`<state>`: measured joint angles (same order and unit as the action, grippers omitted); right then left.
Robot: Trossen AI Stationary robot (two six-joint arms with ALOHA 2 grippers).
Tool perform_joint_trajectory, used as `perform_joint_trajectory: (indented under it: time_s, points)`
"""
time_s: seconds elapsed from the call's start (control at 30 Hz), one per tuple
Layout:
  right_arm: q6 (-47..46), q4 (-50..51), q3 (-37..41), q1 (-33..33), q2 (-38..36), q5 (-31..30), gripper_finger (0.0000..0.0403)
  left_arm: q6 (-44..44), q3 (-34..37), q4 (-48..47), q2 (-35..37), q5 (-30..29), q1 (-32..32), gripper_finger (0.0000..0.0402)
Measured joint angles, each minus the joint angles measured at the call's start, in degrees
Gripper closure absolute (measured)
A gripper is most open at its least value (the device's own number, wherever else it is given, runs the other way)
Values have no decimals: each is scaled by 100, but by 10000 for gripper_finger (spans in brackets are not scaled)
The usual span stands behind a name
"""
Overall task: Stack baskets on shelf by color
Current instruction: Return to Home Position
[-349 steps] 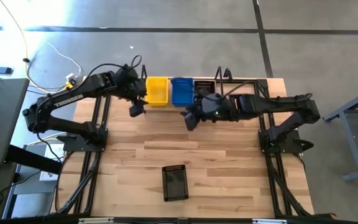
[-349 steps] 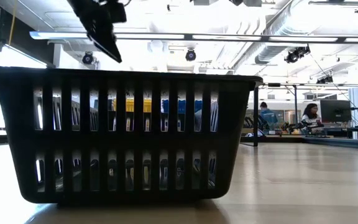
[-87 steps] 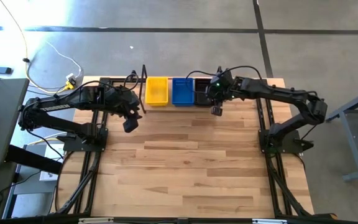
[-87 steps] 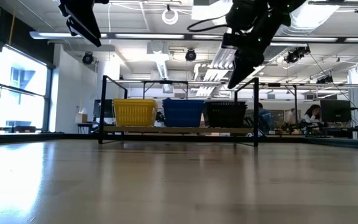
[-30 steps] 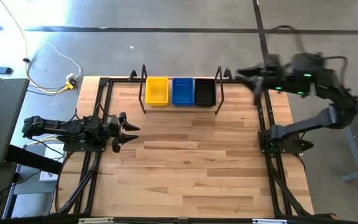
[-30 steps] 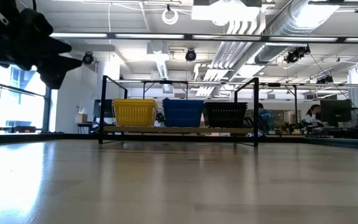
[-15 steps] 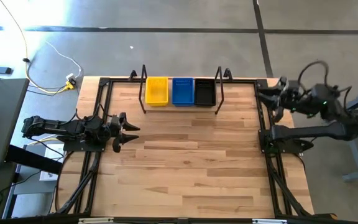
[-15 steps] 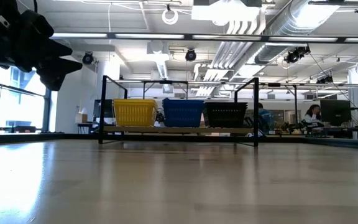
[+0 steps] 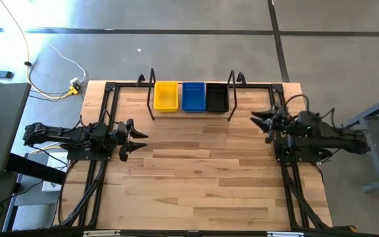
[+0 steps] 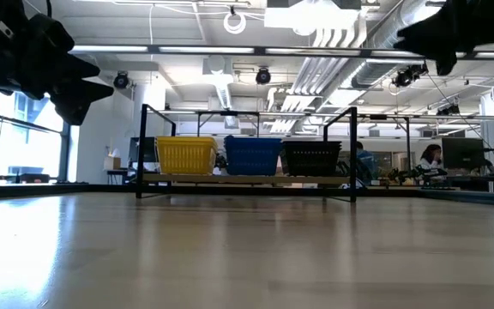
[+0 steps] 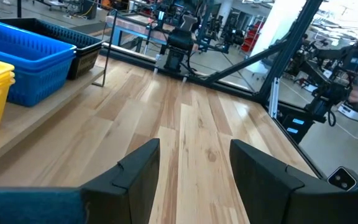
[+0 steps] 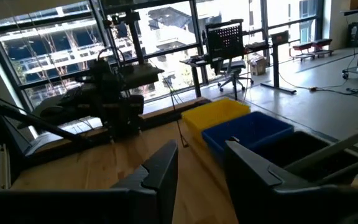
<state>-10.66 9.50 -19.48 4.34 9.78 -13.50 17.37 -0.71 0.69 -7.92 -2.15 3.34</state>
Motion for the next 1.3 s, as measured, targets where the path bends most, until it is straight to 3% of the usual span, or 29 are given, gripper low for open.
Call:
perform_joint_trajectory:
  time_s: [0.3,0.57,0.83,1.3]
  points:
    - [-2,-412,1053,4,-465,-25,290,1,0,0,0,0,1,218]
    - [-440,-502,1620,4,-770,-466,290,1,0,0,0,0,1,218]
    - [-583,-532,1637,13,-758,-689,290,1,-2,0,0,0,1,218]
    - [-541,-514,1637,13,-756,-481,290,1,-2,0,0,0,1,218]
